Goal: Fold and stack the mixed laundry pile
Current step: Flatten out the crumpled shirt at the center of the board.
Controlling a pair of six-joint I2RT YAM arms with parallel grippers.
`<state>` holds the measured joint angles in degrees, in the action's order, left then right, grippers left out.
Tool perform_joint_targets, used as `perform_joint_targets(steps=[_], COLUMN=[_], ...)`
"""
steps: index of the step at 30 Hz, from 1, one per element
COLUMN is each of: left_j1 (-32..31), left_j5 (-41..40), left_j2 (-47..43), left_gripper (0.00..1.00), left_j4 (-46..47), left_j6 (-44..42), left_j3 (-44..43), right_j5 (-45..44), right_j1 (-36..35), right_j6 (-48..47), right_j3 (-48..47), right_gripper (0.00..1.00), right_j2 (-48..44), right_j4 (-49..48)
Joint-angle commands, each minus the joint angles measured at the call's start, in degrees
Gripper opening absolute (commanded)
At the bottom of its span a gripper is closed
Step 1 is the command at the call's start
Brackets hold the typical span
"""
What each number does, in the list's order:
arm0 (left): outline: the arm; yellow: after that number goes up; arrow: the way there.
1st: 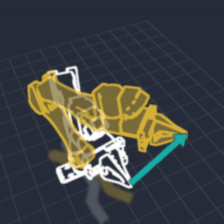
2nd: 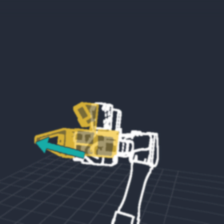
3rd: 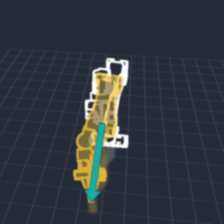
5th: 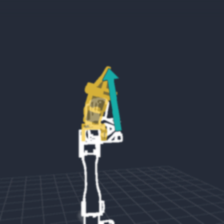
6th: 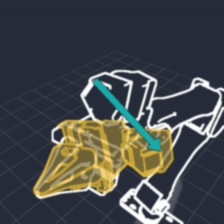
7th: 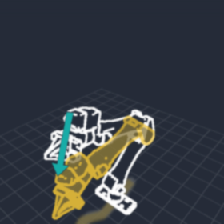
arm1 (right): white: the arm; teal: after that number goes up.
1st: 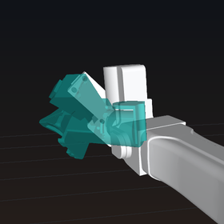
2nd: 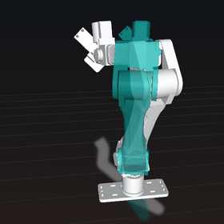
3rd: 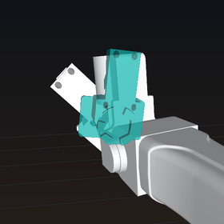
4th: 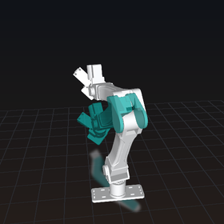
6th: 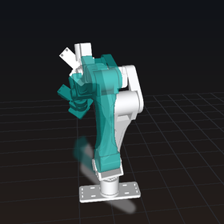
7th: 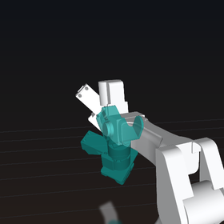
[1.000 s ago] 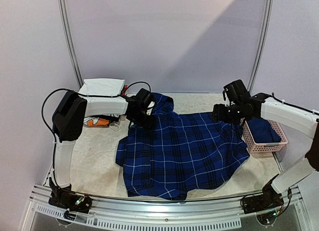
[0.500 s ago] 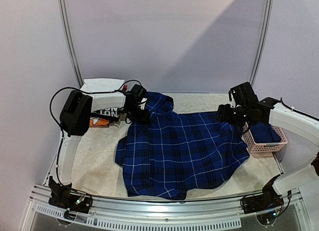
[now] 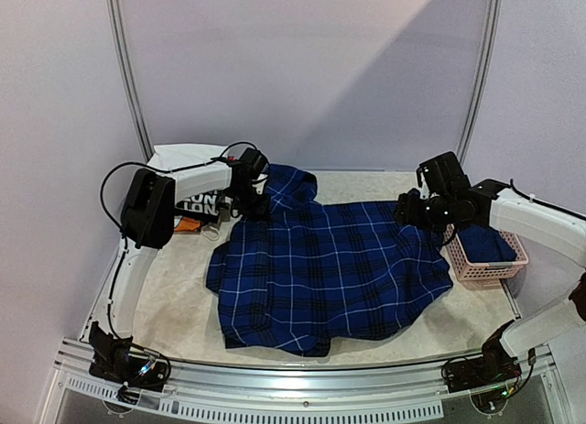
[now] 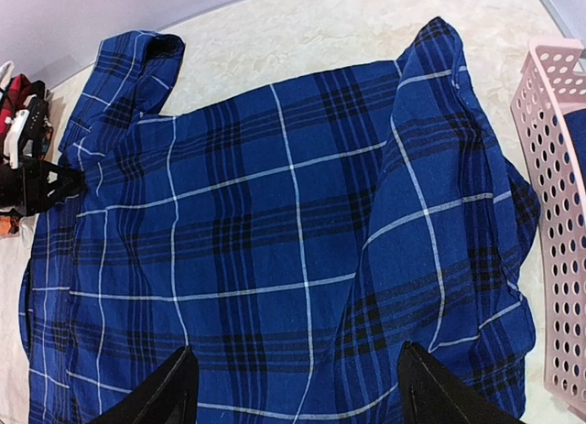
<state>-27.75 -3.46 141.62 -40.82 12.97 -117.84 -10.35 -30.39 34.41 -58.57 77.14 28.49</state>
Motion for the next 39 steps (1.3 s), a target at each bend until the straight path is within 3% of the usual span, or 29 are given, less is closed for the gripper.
perform_joint_targets(steps=[1, 10, 14, 21, 30, 39], left_j1=[2.69, 6.20, 6.20, 2.54, -2.32, -8.53], left_j5=[-1.75, 0.92, 4.88, 4.70, -0.65, -9.71], left_j2=[4.60, 14.55, 14.69, 0.20, -18.47, -40.20], left_gripper=[0.37, 0.37, 0.40, 0.61, 0.86, 0.91], left_j4=[-5.87, -11.25, -9.88, -1.85, 2.85, 8.27], left_j6=[-1.54, -2.99, -3.51, -4.63, -3.04, 2.09], left_j3=[-6.15, -24.50, -26.59, -11.07, 6.91, 33.94], right_j5=[0.42, -0.03, -0.51, -4.06, -7.36, -8.01], right_j1=[-0.47, -0.42, -0.45, -0.66, -0.99, -0.84], right_j6=[-0.48, -1.23, -1.62, 0.96, 9.17, 11.65], right_j3=[-2.04, -3.15, -5.07, -1.83, 15.32, 20.41], right_gripper=[0.75, 0.75, 0.75, 0.75, 0.71, 0.66], right_j2=[1.10, 4.01, 6.63, 4.37, -6.09, -3.71], right_j4=[-1.33, -2.53, -1.97, 0.05, -0.03, -5.44])
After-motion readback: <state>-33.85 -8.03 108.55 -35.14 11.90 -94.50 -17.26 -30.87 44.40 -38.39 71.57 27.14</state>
